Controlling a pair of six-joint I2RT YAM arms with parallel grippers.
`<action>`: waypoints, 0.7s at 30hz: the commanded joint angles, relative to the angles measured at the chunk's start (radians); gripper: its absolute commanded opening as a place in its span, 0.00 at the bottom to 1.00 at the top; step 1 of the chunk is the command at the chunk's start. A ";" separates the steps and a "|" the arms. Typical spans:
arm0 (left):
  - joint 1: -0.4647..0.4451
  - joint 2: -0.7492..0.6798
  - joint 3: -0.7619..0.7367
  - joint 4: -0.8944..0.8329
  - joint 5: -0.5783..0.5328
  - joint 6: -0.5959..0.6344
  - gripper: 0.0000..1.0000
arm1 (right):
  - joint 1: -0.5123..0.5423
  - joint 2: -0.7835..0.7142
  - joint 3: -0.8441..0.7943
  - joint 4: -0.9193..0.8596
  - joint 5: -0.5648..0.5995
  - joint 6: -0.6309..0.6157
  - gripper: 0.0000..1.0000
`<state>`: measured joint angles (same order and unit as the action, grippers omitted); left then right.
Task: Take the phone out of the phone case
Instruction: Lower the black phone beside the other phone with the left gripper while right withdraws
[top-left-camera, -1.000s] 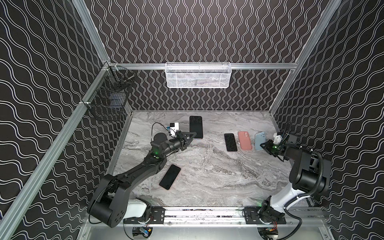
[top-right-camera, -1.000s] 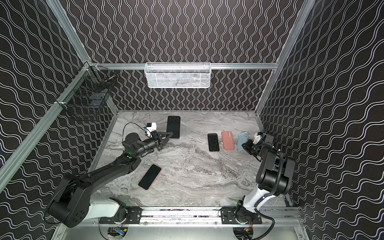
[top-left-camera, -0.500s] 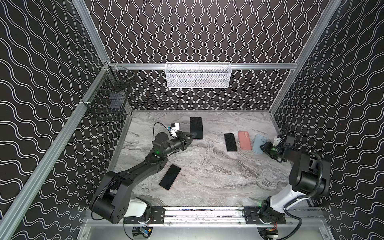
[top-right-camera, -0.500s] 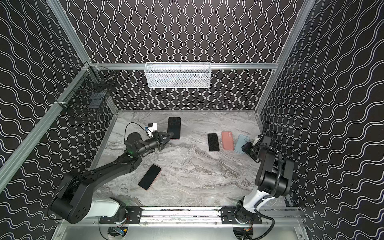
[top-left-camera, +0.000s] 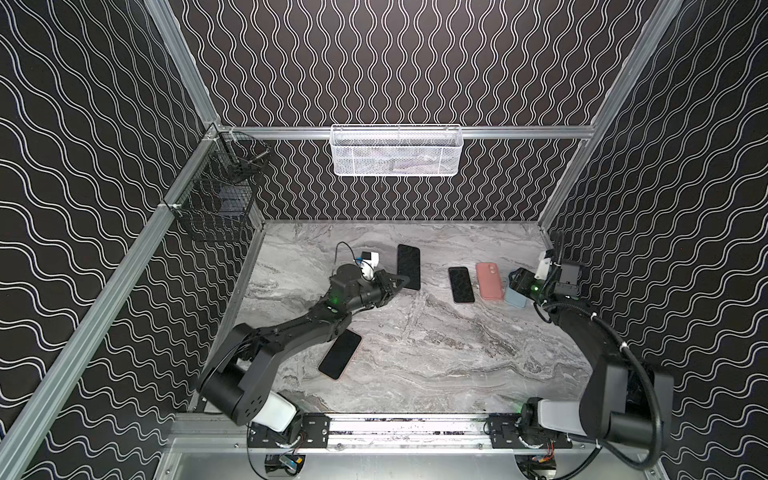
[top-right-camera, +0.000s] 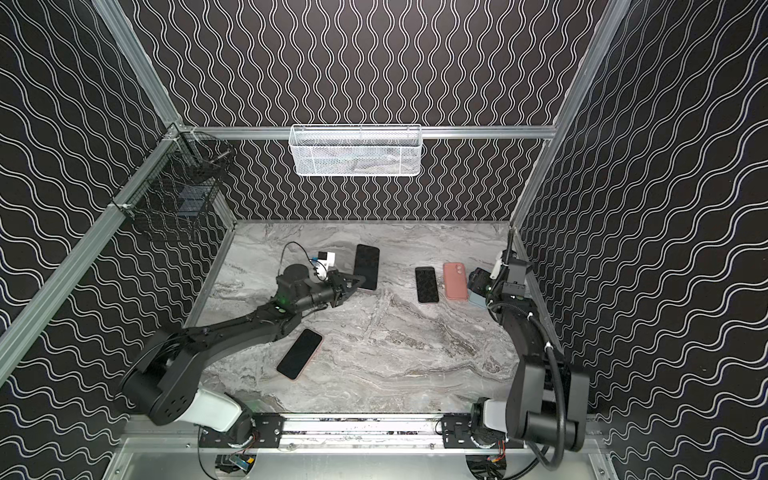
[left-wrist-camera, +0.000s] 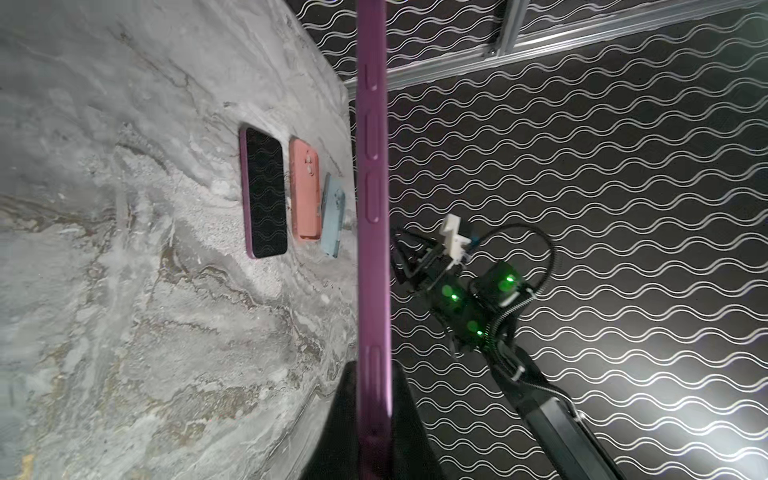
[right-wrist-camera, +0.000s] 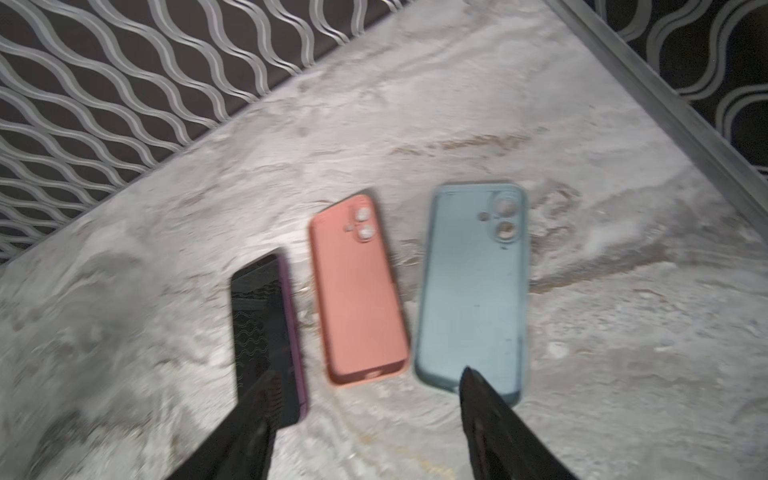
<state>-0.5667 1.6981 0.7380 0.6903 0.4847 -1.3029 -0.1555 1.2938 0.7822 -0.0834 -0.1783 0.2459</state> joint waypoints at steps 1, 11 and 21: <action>-0.025 0.074 0.017 0.184 -0.037 0.010 0.00 | 0.029 -0.068 -0.023 -0.054 0.003 -0.011 0.71; -0.108 0.331 0.118 0.266 -0.114 0.007 0.00 | 0.037 -0.229 -0.091 -0.117 -0.088 0.000 0.73; -0.162 0.484 0.252 0.176 -0.192 0.004 0.00 | 0.036 -0.297 -0.113 -0.151 -0.113 -0.023 0.75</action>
<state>-0.7250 2.1719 0.9676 0.8421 0.3382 -1.3102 -0.1196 1.0042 0.6716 -0.2184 -0.2756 0.2413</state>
